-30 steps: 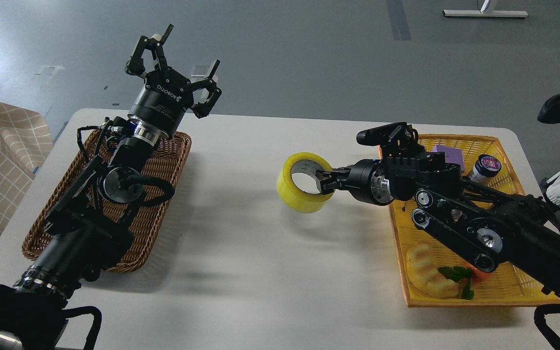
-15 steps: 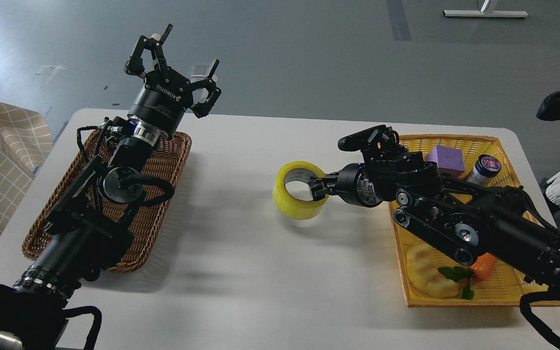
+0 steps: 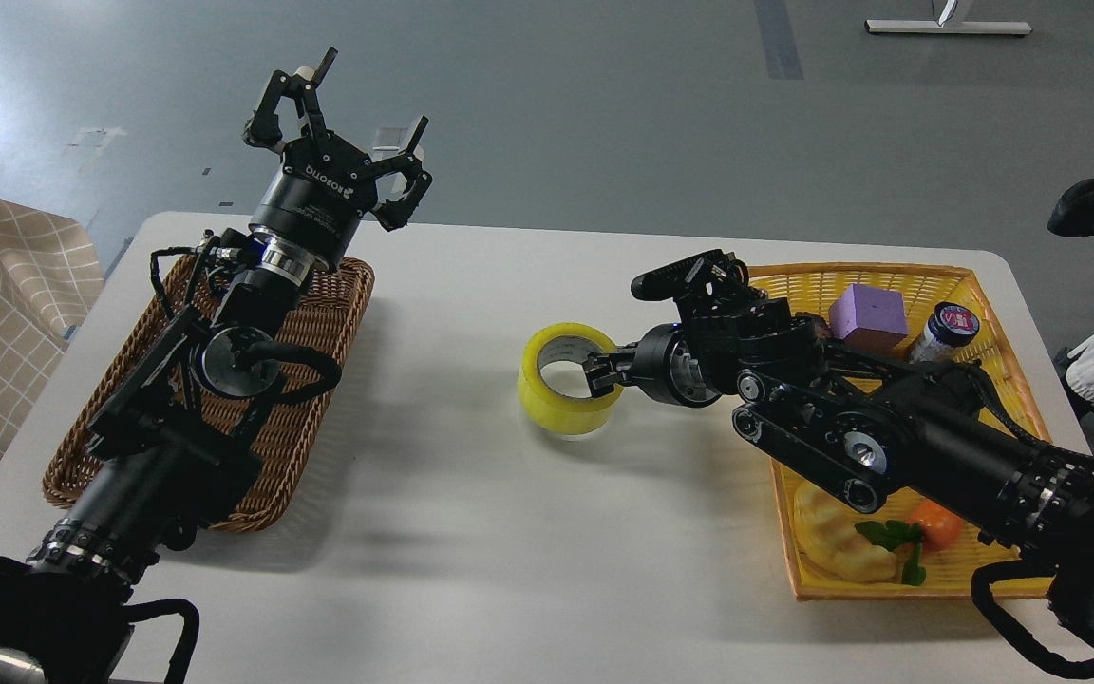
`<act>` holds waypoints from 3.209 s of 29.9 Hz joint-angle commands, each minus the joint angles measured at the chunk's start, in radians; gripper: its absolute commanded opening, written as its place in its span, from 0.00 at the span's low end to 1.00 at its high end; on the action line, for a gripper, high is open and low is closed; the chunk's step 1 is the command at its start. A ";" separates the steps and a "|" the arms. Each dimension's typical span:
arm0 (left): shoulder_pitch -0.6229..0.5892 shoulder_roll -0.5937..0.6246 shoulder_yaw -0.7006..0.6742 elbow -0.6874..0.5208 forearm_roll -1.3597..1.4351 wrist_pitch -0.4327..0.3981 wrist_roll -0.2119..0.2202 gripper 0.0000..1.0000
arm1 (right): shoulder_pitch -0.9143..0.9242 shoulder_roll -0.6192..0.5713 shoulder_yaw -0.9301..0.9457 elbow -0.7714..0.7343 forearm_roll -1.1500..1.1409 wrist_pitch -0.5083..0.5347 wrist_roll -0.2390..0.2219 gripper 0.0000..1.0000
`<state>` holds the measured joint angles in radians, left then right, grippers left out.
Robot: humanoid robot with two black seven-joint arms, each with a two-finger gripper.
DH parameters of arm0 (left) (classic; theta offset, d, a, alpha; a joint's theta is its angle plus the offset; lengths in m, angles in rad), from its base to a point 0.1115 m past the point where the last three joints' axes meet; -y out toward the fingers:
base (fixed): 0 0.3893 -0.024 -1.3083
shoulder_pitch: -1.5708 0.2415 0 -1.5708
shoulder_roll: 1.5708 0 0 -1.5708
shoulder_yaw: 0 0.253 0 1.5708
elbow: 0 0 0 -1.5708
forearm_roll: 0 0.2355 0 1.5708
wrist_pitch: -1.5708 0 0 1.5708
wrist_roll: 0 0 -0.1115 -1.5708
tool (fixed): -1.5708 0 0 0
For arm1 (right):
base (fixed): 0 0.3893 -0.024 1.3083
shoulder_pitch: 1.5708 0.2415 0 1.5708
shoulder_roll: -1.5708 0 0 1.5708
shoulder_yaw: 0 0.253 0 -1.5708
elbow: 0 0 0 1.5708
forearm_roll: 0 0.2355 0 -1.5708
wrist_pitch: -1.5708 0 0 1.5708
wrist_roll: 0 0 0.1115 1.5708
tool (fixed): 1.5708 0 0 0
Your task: Place and transfer tape with both arms
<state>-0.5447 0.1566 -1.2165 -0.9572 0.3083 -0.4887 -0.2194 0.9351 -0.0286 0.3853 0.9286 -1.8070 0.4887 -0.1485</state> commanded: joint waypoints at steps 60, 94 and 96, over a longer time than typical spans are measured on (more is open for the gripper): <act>-0.011 0.015 0.012 0.002 0.009 0.000 0.008 0.98 | -0.177 -0.340 0.880 0.282 0.705 0.000 0.003 1.00; -0.051 0.063 0.014 0.000 0.147 0.000 0.002 0.98 | -0.394 0.029 1.339 0.131 1.614 0.000 -0.003 1.00; -0.051 0.061 0.015 -0.003 0.213 0.000 0.002 0.98 | -0.412 0.029 1.339 0.133 1.624 0.000 -0.005 1.00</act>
<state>-0.5940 0.2184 -1.2027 -0.9573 0.4456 -0.4887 -0.2163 0.5447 0.0000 1.7215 1.0602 -0.1934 0.4888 -0.1498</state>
